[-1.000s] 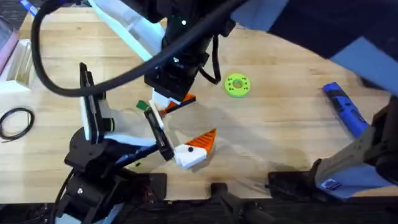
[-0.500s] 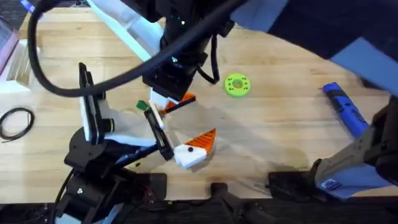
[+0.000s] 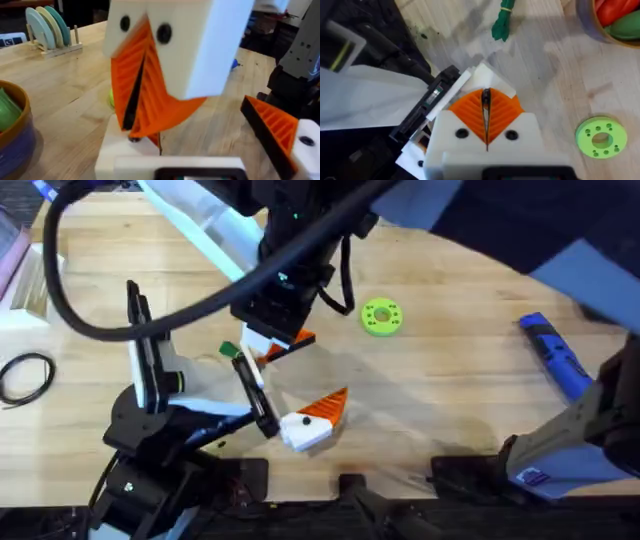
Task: Pick up the gripper from the table and insert it into the empty holder that is missing its gripper. Then pick up a screw, insert it into the mounting hole, and use the screwdriver to tighten it. Finally, clean up the table by picking up the vegetable and placing it into the bucket.
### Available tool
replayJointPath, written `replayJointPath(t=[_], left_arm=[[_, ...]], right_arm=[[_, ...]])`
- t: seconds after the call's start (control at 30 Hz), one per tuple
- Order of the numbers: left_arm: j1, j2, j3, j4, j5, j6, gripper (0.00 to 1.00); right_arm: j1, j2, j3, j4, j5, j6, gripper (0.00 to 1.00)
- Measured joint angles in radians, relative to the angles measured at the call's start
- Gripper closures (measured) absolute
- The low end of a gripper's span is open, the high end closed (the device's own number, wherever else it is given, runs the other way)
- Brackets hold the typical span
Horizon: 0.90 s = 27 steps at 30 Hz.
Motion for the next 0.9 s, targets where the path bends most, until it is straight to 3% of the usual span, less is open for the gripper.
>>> replayJointPath(t=[0.13, 0.33, 0.37, 0.67, 0.9], left_arm=[[0.0, 0.0, 0.0, 0.0, 0.0, 0.0, 0.007], [0.0, 0.0, 0.0, 0.0, -0.001, 0.004, 0.007], [0.0, 0.0, 0.0, 0.0, -0.001, 0.004, 0.007], [0.0, 0.0, 0.0, 0.0, -0.001, 0.005, 0.007], [0.0, 0.0, 0.0, 0.0, -0.001, 0.011, 0.007]], right_arm=[[0.0, 0.0, 0.0, 0.0, 0.0, -0.001, 0.981], [-0.006, 0.0, 0.0, -0.01, 0.012, -0.002, 0.148], [-0.014, 0.0, 0.0, -0.009, 0.017, -0.001, 0.088], [-0.055, -0.009, -0.001, -0.004, 0.004, 0.024, 0.061], [-0.158, -0.156, -0.002, 0.003, -0.002, 0.03, 0.061]])
